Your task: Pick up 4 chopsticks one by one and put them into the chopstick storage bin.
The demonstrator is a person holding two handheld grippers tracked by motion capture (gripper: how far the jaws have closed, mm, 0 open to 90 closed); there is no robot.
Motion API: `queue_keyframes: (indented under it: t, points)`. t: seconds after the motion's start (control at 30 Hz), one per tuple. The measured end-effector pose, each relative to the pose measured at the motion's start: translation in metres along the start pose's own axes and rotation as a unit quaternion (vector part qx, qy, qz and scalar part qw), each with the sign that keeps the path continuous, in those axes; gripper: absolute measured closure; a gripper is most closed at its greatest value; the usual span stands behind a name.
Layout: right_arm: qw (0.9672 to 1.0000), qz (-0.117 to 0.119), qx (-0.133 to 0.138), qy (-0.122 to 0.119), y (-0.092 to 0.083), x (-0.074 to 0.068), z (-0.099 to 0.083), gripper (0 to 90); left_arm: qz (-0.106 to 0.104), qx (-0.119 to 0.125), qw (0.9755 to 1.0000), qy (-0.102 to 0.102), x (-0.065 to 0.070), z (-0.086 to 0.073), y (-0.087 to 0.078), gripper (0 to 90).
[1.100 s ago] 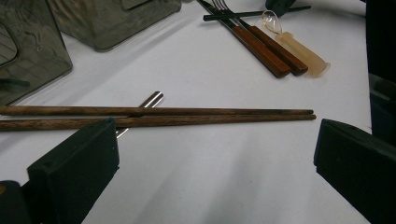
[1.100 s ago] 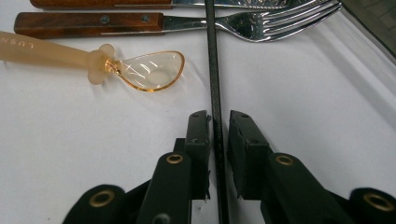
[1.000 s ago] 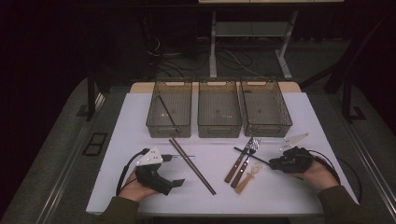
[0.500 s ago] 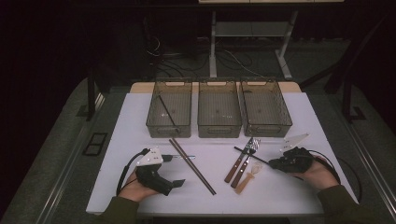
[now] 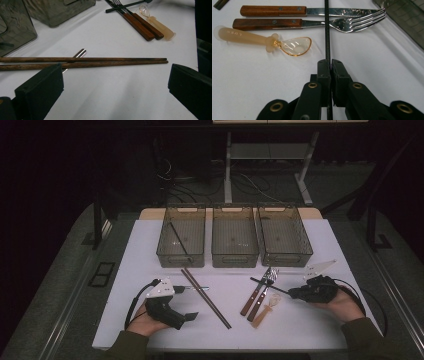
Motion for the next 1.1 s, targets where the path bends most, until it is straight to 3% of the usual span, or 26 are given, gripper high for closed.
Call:
queue_keyframes:
  t: [1.1]
  points:
    - [0.9963, 0.016, 0.081, 0.026, -0.026, 0.001, 0.014, 85.9, 0.001, 0.0, 1.0, -0.001, 0.0, 0.0, 0.0, 0.0]
Point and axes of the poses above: each handheld gripper's, and its own axes: y roughly forward along the jaws, z roughly out of its top, x roughly to its right, the point moved 1 cm from there along y, roughly forward along the jaws, and after that the axes turned 7 degrees about -z, right-handed, at the moved point
